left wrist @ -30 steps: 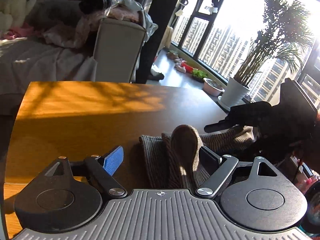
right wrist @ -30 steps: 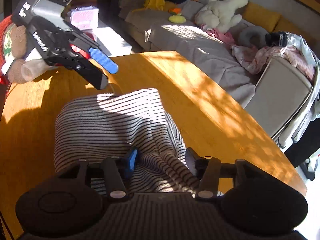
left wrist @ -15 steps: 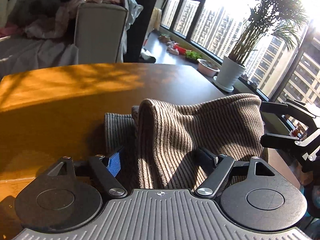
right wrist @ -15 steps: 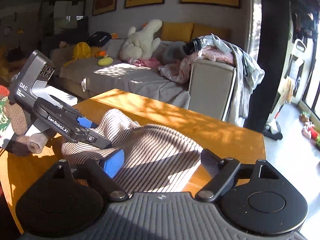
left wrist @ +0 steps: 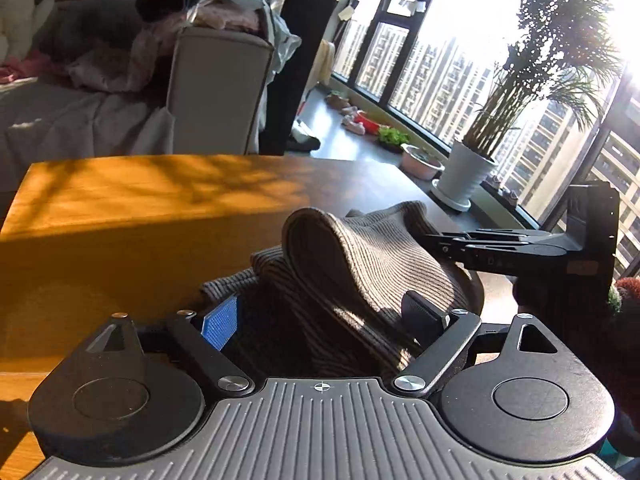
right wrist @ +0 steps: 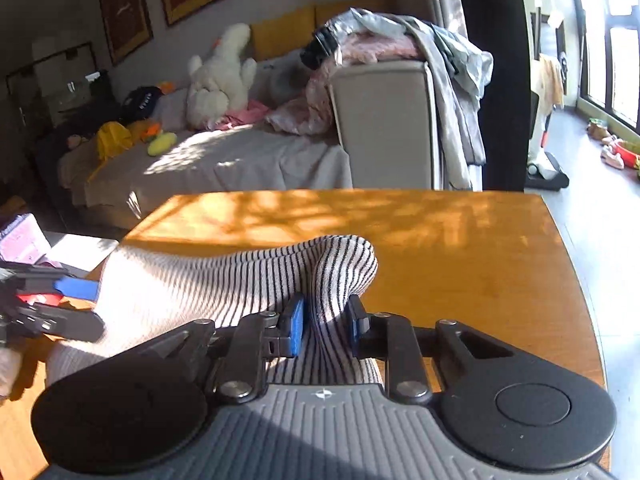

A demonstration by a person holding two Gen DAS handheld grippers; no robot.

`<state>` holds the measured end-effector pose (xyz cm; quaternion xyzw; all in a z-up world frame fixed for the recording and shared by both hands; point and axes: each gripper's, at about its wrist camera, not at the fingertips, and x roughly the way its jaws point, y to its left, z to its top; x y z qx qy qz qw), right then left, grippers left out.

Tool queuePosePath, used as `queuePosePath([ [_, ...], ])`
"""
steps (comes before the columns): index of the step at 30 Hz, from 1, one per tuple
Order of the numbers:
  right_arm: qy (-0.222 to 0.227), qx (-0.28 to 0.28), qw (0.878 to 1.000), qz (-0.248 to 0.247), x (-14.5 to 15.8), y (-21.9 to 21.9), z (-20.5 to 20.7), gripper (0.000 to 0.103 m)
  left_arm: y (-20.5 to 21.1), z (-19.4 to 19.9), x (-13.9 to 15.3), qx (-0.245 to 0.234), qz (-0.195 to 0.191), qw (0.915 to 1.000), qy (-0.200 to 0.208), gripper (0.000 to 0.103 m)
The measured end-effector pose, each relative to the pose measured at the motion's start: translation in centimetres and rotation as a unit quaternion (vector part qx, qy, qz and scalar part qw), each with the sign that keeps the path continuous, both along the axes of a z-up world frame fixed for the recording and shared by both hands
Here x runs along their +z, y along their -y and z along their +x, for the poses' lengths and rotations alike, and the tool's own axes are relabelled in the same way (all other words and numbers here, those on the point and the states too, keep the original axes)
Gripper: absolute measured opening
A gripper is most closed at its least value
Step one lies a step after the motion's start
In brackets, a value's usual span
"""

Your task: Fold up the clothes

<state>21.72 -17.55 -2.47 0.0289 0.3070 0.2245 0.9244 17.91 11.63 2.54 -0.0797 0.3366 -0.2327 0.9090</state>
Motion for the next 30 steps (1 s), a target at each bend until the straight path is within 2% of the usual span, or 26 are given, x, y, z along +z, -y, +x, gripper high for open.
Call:
queuePosePath([
  [4,0.021,0.005,1.000,-0.011,0.2,-0.4,-0.7,0.026,0.2,-0.2,1.7,-0.013,0.002,0.9991,0.041,0.096],
  [6,0.039,0.011,0.998,-0.040,0.4,-1.0,-1.3,0.026,1.1,0.8,2.0,-0.020,-0.002,0.9988,0.045,0.098],
  [9,0.054,0.004,0.998,-0.042,1.3,-0.9,-2.3,0.029,2.8,2.9,1.4,-0.024,0.009,0.9990,0.036,0.099],
  [11,0.060,-0.012,0.998,-0.032,2.2,-0.2,-3.6,0.044,3.5,4.3,0.1,-0.016,0.040,0.9988,0.024,0.099],
  [12,0.060,-0.016,0.998,-0.022,2.5,0.3,-4.4,0.061,3.6,4.8,-0.6,-0.011,0.051,0.9985,0.017,0.099],
  [13,0.058,-0.016,0.998,-0.009,2.8,1.0,-5.4,0.072,3.5,5.1,-1.1,-0.010,0.054,0.9984,0.010,0.099],
  [15,0.052,-0.014,0.998,0.014,3.0,2.1,-7.2,0.079,3.0,5.6,-2.2,-0.009,0.041,0.9991,-0.006,0.100],
  [17,0.020,-0.013,0.999,0.027,2.3,3.1,-8.7,0.079,2.2,5.9,-3.2,-0.008,0.012,0.9996,-0.025,0.100],
  [19,-0.022,-0.013,0.998,0.055,1.5,3.7,-9.8,0.079,2.0,5.8,-3.7,-0.004,-0.001,0.9995,-0.030,0.100],
  [22,-0.103,-0.013,0.985,0.136,0.0,4.1,-9.5,0.079,2.1,5.6,-4.0,0.004,-0.008,0.9994,-0.033,0.099],
  [24,-0.137,-0.015,0.976,0.170,-0.9,3.7,-8.4,0.076,2.2,5.3,-4.0,0.014,-0.014,0.9989,-0.042,0.097],
  [25,-0.141,-0.017,0.975,0.170,-1.0,3.3,-7.5,0.072,2.2,5.1,-3.9,0.017,-0.020,0.9986,-0.046,0.094],
  [27,-0.143,-0.017,0.975,0.169,-1.2,2.6,-5.9,0.071,2.2,4.6,-3.9,0.018,-0.026,0.9980,-0.054,0.090],
  [30,-0.093,-0.018,0.988,0.122,0.0,1.6,-3.7,0.071,1.8,4.0,-4.1,0.028,-0.037,0.9968,-0.065,0.088],
])
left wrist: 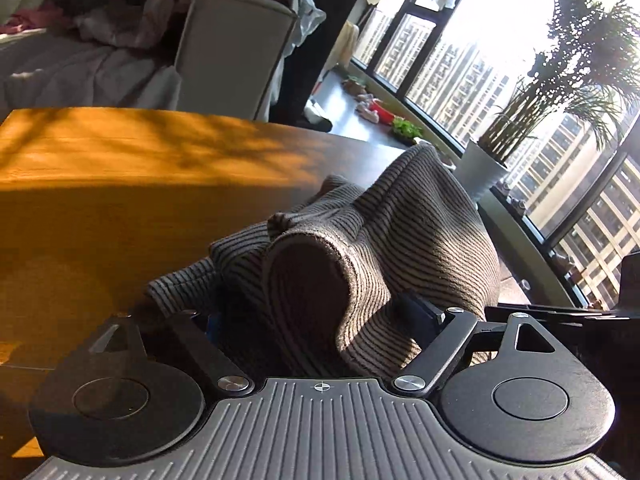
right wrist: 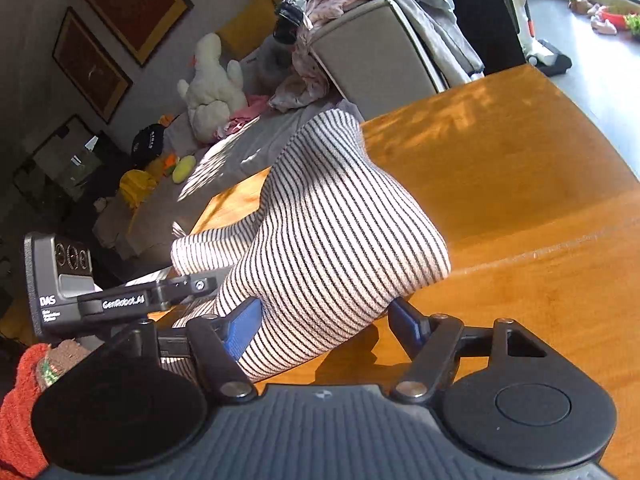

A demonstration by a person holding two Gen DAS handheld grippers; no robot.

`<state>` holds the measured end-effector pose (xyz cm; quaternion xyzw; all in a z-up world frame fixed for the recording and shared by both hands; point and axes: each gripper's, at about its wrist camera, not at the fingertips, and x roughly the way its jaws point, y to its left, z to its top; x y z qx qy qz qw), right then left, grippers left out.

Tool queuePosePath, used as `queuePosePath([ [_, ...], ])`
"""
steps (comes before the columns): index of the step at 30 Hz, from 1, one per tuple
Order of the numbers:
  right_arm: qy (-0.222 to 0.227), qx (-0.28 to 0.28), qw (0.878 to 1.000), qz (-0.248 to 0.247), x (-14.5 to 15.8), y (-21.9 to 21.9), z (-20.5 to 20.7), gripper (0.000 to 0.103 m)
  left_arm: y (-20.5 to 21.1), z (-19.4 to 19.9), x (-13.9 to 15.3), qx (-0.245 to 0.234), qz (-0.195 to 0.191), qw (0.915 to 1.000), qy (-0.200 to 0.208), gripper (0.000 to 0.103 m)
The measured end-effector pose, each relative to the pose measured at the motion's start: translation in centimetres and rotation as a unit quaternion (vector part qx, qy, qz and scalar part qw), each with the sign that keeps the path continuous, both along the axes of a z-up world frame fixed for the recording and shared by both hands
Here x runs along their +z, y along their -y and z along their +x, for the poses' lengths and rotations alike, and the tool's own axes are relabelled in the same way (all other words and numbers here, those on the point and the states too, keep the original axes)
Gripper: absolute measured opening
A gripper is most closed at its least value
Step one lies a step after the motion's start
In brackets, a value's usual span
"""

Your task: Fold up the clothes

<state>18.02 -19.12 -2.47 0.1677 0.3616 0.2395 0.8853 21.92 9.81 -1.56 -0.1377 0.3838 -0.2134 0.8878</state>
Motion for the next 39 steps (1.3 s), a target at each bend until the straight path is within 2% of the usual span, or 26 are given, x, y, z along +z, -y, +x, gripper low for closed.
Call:
queuePosePath([
  [3,0.076,-0.016,0.994,-0.074,1.9,-1.0,1.9,0.071,0.3,-0.3,0.0,0.003,-0.014,0.9998,-0.010,0.089],
  [6,0.112,-0.026,0.987,-0.115,3.2,-1.8,2.9,0.071,1.8,-1.0,0.2,0.000,-0.009,0.9999,-0.011,0.093],
  [8,0.125,-0.023,0.984,-0.122,3.7,-2.2,2.7,0.071,3.3,-1.8,0.1,-0.019,-0.016,0.9996,-0.012,0.097],
  [12,0.142,-0.011,0.980,-0.135,4.2,-2.5,1.2,0.073,5.3,-3.1,0.1,-0.070,-0.033,0.9969,-0.019,0.098],
  [15,0.154,-0.002,0.974,-0.164,4.1,-2.5,-0.6,0.074,5.0,-4.1,0.9,-0.073,-0.049,0.9961,-0.015,0.098],
  [20,0.172,0.004,0.967,-0.187,3.5,-1.9,-4.2,0.076,1.4,-5.0,3.1,-0.025,-0.078,0.9964,0.022,0.098],
  [22,0.177,0.008,0.966,-0.188,3.4,-1.9,-5.2,0.077,-0.1,-5.1,3.9,0.008,-0.070,0.9966,0.042,0.098],
  [25,0.184,0.015,0.965,-0.187,3.2,-2.0,-6.6,0.077,-2.2,-4.7,4.2,0.053,-0.068,0.9950,0.049,0.096],
  [27,0.192,0.020,0.962,-0.191,3.2,-2.2,-7.2,0.077,-2.8,-3.9,4.0,0.077,-0.049,0.9947,0.047,0.093],
  [29,0.200,0.023,0.960,-0.195,3.4,-2.4,-7.5,0.077,-2.3,-2.7,3.1,0.083,-0.018,0.9959,0.031,0.077],
  [31,0.202,0.020,0.959,-0.197,3.6,-2.2,-7.5,0.077,-1.1,-1.6,1.6,0.062,0.004,0.9981,0.006,0.066],
  [33,0.202,0.013,0.959,-0.197,3.8,-1.8,-7.3,0.077,-0.1,-1.5,0.1,0.048,0.014,0.9987,-0.011,0.063],
  [35,0.202,0.004,0.959,-0.197,4.2,-1.2,-7.0,0.077,1.4,-2.2,0.0,0.037,0.025,0.9990,0.003,0.049],
  [39,0.206,-0.007,0.957,-0.204,4.8,-0.7,-6.6,0.077,3.7,-3.1,-0.3,-0.009,-0.008,0.9998,-0.017,0.046],
])
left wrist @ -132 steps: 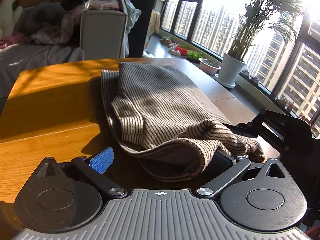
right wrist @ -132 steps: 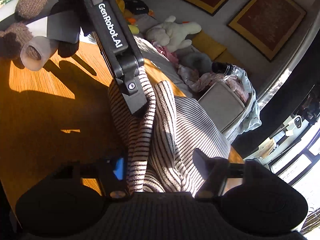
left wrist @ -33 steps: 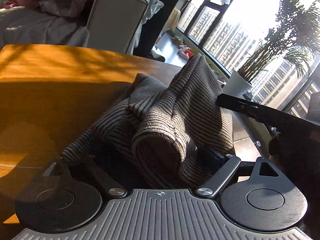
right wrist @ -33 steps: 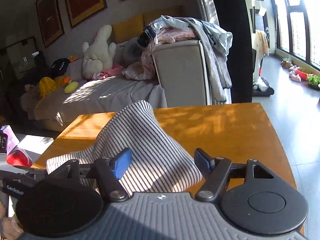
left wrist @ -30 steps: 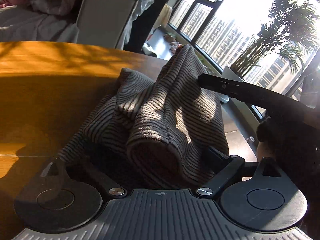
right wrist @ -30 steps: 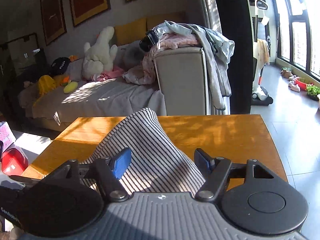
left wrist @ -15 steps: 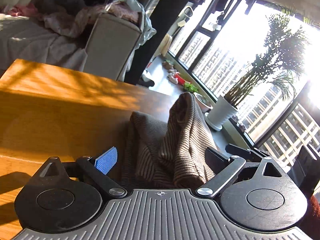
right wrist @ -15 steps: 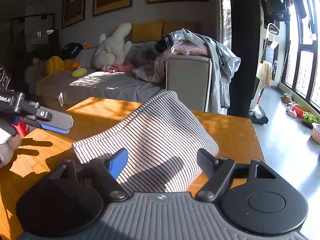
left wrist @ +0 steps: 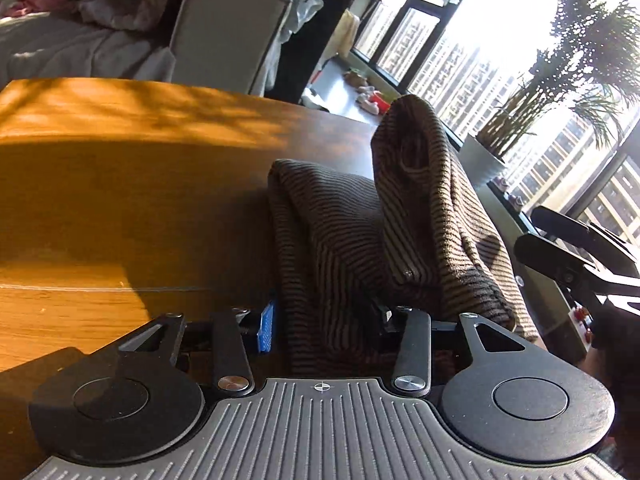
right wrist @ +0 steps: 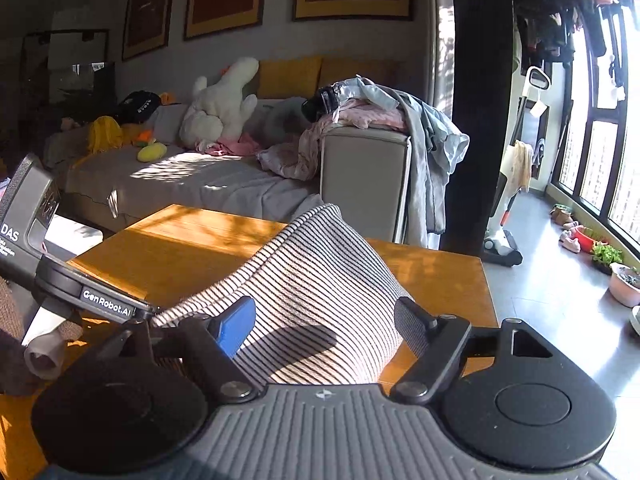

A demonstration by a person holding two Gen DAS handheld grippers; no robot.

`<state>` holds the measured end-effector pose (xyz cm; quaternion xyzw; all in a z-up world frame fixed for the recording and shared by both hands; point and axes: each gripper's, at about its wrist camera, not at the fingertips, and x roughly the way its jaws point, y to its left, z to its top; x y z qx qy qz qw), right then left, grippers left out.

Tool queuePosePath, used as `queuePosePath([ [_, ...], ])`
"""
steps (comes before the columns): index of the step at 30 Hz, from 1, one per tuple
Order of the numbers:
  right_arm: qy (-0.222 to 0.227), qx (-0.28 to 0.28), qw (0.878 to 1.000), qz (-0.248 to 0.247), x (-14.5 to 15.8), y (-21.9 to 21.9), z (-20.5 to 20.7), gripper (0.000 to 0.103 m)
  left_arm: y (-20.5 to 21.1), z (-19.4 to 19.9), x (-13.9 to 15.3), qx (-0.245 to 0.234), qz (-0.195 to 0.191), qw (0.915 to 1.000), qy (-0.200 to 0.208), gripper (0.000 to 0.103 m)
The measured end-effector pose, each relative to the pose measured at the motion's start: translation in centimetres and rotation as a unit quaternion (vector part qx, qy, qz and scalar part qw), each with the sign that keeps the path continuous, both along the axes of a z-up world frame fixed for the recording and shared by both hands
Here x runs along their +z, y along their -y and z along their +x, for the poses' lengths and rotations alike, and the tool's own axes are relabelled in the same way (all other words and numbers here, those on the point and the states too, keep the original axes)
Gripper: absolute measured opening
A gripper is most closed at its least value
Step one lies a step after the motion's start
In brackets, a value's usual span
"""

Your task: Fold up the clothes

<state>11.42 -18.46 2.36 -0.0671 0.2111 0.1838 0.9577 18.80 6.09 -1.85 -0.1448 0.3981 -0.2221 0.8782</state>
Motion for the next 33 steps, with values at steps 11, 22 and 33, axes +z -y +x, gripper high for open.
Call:
queuePosePath([
  [11,0.044,-0.002,0.998,-0.048,-0.5,-1.9,-1.8,0.083,1.5,-2.8,1.7,0.005,-0.004,0.9992,0.040,0.074],
  [22,0.006,0.020,0.990,-0.143,-3.8,-3.7,0.5,0.078,0.8,-1.1,2.0,0.056,-0.049,0.9967,-0.031,0.053],
  [33,0.005,-0.056,0.998,-0.029,1.5,-1.6,-2.7,0.016,2.5,1.9,-0.8,-0.044,-0.075,0.9946,-0.056,0.048],
])
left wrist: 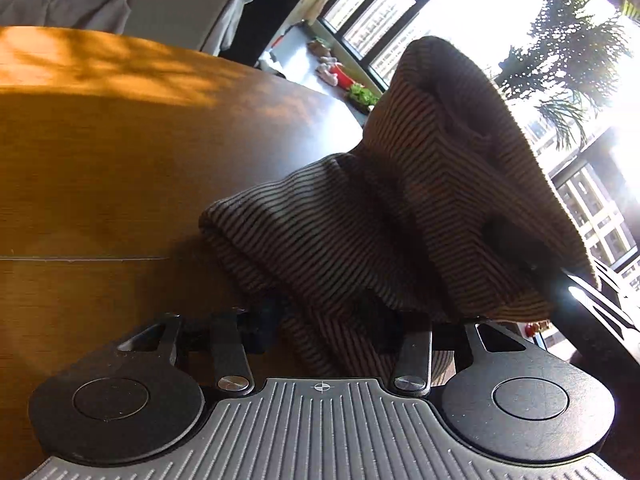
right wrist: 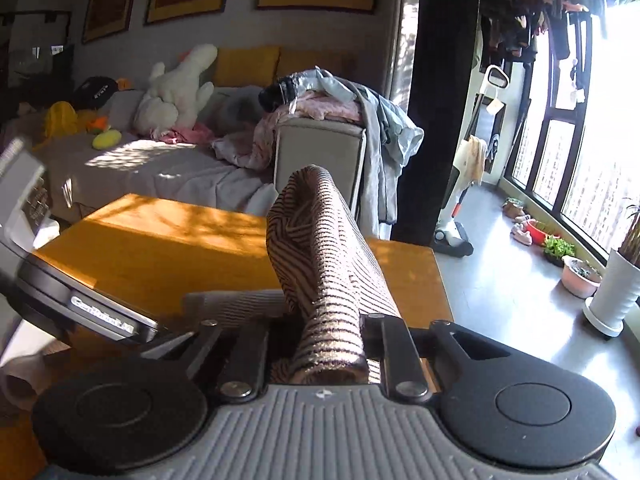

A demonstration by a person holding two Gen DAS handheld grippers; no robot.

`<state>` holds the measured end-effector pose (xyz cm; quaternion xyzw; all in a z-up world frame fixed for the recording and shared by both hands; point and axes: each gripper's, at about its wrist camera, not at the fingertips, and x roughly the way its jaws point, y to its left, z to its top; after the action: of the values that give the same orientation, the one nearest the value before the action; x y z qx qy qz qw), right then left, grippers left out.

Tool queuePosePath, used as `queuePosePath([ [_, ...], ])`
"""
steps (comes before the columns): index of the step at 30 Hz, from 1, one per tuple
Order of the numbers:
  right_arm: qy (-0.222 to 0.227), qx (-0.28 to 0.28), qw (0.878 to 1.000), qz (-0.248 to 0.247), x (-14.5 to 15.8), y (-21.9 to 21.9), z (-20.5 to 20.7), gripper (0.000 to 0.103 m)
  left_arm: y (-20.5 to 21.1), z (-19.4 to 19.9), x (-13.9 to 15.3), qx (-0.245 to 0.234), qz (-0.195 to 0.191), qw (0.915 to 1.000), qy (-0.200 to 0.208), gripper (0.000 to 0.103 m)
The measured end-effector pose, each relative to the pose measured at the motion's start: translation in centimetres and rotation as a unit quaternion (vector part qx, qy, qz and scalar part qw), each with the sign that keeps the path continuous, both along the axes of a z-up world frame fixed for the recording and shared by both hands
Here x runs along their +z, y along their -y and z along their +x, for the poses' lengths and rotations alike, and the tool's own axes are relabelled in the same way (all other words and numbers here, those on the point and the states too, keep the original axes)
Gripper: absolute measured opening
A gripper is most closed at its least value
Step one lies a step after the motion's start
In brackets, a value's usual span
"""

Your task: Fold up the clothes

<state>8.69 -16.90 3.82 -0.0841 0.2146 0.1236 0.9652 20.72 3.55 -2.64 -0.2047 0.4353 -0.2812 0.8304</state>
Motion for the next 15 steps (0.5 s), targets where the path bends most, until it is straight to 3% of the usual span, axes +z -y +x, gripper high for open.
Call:
queuePosePath([
  [3,-0.029,0.049,0.998,-0.018,0.2,-2.7,-1.9,0.017,-0.2,0.4,-0.4,-0.006,-0.016,0.9998,-0.010,0.048],
  [6,-0.056,0.041,0.995,-0.068,-3.4,-4.9,-1.8,0.019,0.1,0.3,-0.6,-0.006,-0.019,0.9998,-0.003,0.047],
  [8,-0.042,0.021,0.994,-0.096,-5.3,-5.5,-1.5,0.021,0.2,0.2,-0.6,-0.003,-0.009,0.9999,0.005,0.044],
  [11,-0.024,0.033,0.993,-0.111,-5.9,-6.0,-1.7,0.024,0.2,-0.1,-0.4,0.007,-0.001,0.9999,0.008,0.044],
  [15,-0.008,0.048,0.991,-0.125,-6.5,-6.2,-2.1,0.029,-0.3,-1.0,0.3,0.026,0.022,0.9993,0.014,0.049],
])
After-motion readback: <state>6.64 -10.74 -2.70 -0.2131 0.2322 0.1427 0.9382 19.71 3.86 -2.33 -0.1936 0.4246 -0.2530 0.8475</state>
